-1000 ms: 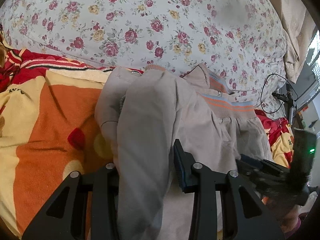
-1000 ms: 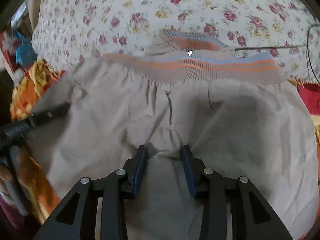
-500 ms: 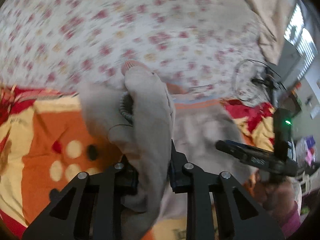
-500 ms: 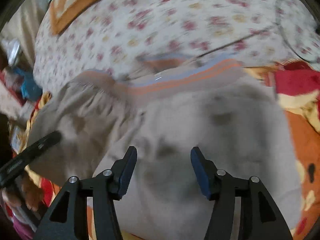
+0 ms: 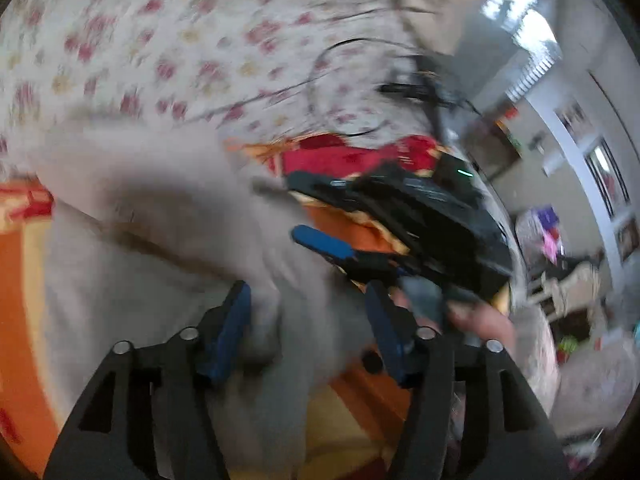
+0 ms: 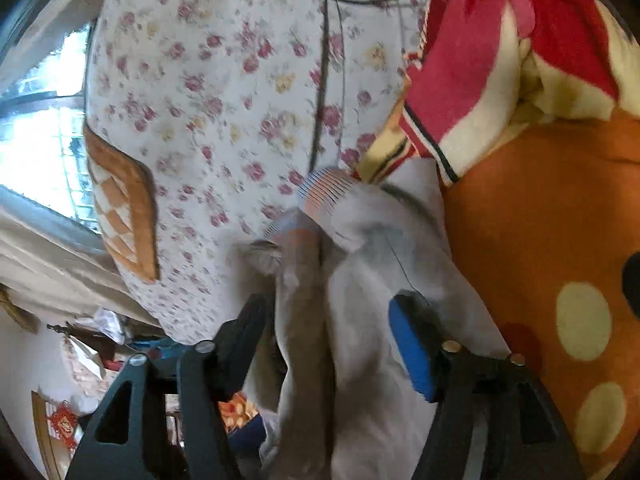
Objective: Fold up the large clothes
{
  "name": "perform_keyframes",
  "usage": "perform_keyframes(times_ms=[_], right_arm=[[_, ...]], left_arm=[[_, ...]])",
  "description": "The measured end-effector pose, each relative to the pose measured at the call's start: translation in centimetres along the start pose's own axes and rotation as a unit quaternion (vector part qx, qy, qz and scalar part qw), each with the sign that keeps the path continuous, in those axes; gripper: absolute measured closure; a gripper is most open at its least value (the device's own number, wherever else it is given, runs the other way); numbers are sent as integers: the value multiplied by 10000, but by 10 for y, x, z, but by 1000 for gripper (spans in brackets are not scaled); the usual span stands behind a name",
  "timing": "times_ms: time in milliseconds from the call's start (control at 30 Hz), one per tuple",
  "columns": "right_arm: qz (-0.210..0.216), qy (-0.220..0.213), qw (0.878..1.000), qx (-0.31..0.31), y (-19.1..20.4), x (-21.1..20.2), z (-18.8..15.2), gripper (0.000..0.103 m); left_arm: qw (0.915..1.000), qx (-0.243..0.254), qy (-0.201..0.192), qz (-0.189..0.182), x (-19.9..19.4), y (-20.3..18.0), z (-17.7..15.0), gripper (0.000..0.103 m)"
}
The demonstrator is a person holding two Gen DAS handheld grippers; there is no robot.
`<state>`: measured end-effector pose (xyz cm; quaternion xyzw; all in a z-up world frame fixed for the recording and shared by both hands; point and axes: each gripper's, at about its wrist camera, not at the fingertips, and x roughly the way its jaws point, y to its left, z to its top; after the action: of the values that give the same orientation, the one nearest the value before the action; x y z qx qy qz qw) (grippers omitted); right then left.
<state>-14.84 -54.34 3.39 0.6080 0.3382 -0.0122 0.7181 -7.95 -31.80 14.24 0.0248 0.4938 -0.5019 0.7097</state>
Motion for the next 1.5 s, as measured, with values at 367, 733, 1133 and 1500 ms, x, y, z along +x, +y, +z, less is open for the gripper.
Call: perform_keyframes(times_ms=[367, 733, 1133, 1500], right_arm=[[-346, 283, 9841, -1719, 79, 31, -27, 8], [-1356, 303, 9408, -3092, 128, 72, -38, 88], [-1705, -324, 9647, -1980, 33, 37, -4, 73], [-2256, -797, 9258, -2926, 102, -10, -25, 34]], left_arm=[[9894, -573, -365, 1283, -59, 88, -46, 31], [9933, -507, 64, 1034, -12, 80, -72, 31], [9910, -87, 60, 1337, 3, 46, -63, 31], [9764, -659, -214, 2045, -7, 80, -16, 31]])
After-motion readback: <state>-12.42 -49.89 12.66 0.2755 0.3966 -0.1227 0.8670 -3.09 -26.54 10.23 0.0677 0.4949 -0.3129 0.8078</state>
